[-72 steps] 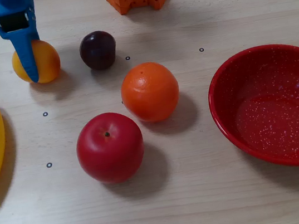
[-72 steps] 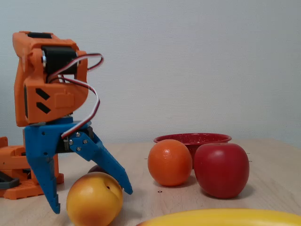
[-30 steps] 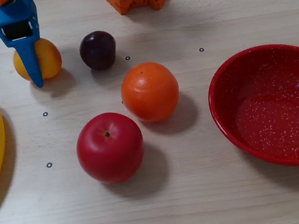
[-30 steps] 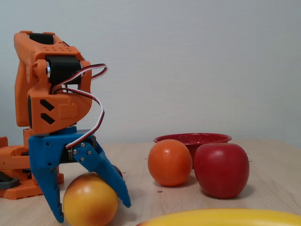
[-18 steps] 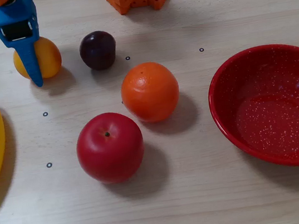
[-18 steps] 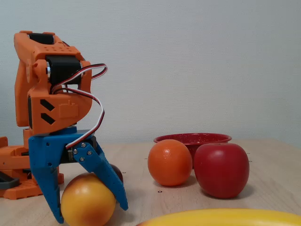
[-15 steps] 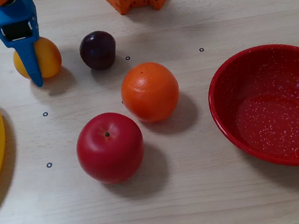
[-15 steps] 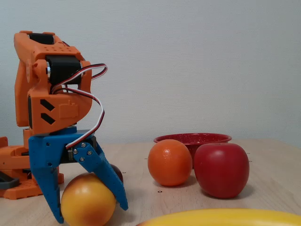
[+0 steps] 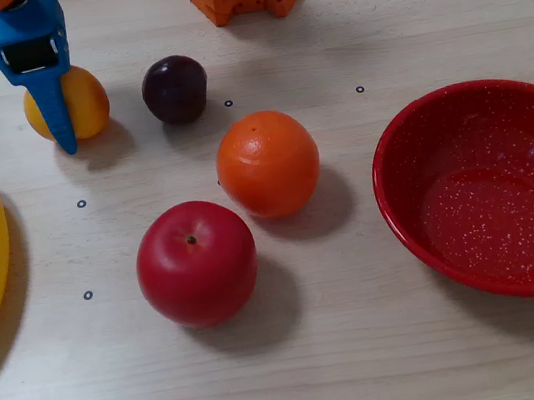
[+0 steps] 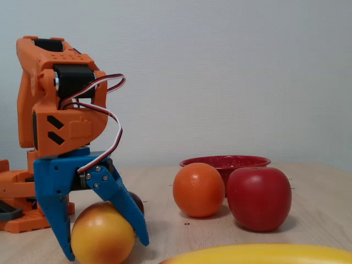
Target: Put peach in the red bowl.
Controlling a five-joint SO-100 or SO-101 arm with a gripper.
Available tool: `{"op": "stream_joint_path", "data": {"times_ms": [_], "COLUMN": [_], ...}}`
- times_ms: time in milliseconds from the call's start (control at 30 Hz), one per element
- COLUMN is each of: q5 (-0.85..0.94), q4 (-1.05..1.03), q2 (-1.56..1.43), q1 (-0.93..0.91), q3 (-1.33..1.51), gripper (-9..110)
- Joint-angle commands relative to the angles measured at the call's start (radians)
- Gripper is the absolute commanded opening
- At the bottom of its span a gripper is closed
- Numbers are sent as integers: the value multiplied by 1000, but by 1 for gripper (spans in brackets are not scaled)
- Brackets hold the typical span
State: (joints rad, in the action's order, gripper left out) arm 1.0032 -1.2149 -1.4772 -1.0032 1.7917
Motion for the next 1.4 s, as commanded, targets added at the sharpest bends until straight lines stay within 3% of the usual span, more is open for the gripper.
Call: {"op": "stream_joint_path", "data": {"times_ms": [0,100,533,1367], "q5": [20,43,91,-46], "q4": [17,14,-63,-356], "q2": [-21,-17,-31,-121], "q1": [28,31,17,118], "q3": [-54,-54,-117,-502], "gripper": [19,0,0,0]}}
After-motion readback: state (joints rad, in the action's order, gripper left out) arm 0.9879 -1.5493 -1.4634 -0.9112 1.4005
